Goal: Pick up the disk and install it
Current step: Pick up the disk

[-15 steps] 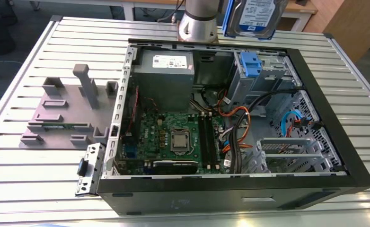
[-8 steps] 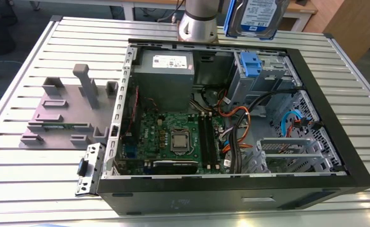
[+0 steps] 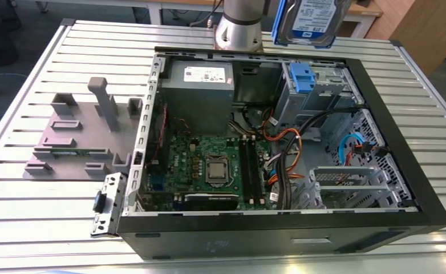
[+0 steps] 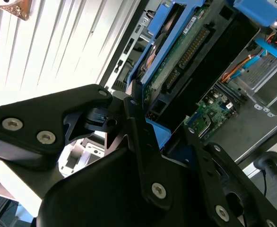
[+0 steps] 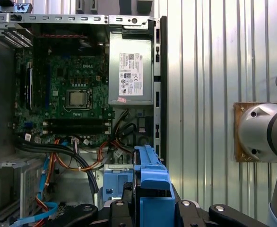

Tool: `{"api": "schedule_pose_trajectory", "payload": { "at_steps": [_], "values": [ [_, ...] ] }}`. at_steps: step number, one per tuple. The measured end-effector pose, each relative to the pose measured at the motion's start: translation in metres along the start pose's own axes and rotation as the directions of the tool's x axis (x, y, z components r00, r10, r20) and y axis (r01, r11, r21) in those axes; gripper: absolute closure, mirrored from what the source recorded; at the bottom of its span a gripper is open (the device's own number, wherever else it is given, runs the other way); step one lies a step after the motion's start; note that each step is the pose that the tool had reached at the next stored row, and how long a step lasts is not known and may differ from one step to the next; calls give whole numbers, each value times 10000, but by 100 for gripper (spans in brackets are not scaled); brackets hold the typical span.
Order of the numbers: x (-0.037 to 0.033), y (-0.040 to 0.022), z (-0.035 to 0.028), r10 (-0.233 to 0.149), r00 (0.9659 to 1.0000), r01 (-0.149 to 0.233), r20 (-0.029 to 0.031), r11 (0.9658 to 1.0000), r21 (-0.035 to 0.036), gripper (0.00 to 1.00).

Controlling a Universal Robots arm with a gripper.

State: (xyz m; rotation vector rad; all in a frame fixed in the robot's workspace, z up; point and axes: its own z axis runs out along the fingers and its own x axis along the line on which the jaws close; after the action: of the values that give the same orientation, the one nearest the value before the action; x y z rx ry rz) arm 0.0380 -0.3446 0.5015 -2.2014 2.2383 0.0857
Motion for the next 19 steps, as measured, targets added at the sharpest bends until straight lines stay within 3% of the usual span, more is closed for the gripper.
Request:
{"api": "schedule_pose_trajectory", "payload": {
  "at_steps": [19],
  "values": [
    [-2, -92, -2, 0, 10000, 0, 0, 10000, 0, 63]
  ]
}}
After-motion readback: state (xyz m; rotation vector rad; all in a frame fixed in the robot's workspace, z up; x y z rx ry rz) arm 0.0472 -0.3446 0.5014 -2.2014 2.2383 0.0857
